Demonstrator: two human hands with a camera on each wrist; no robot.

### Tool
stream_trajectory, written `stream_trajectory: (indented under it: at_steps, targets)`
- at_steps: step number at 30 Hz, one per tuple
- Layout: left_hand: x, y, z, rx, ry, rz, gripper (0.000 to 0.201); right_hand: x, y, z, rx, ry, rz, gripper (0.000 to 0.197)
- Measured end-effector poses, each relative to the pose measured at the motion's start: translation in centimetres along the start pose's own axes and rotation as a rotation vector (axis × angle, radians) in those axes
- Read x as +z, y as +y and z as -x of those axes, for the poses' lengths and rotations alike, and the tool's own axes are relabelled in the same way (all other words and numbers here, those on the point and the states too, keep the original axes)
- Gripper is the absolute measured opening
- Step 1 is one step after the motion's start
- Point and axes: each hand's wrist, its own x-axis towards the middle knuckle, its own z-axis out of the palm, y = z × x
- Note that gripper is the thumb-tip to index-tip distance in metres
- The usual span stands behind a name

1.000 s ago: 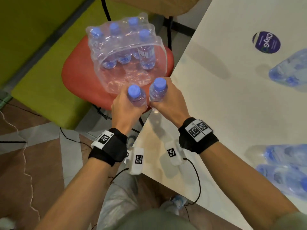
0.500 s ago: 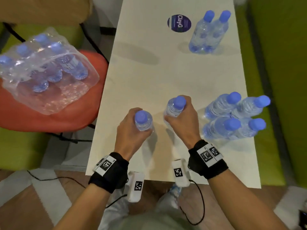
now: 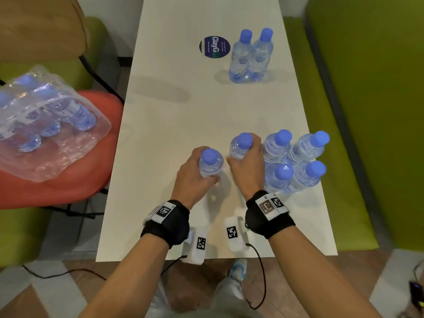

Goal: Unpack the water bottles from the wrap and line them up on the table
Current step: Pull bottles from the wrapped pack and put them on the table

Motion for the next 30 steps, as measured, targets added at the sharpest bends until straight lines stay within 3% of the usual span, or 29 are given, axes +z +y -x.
stream_trajectory:
  at_steps: [7,13,20,30]
  targets:
    - [-0.1,-0.4,-0.7,0.017,-0.020,0.055,0.064,-0.7,-0.7,0.0,0.030,-0.032,0.005,0.071]
    - [-1.4,-1.8,-0.2,-0.013,-0.102,0.033,0.098,-2.9,-4.9,0.2,-0.115,0.002,-0.052,0.075]
    - [-6.4,-6.0,2.1,-0.065,0.046,0.019,0.067,-1.7,-12.2,0.8,-0.366,0.046,-0.098,0.050]
    - [-16.2,-12.7,3.6,-0.190,0.382,-0.022,0.051,11.7,-15.8,4.7,-0.557,-0.376,-0.022,0.022]
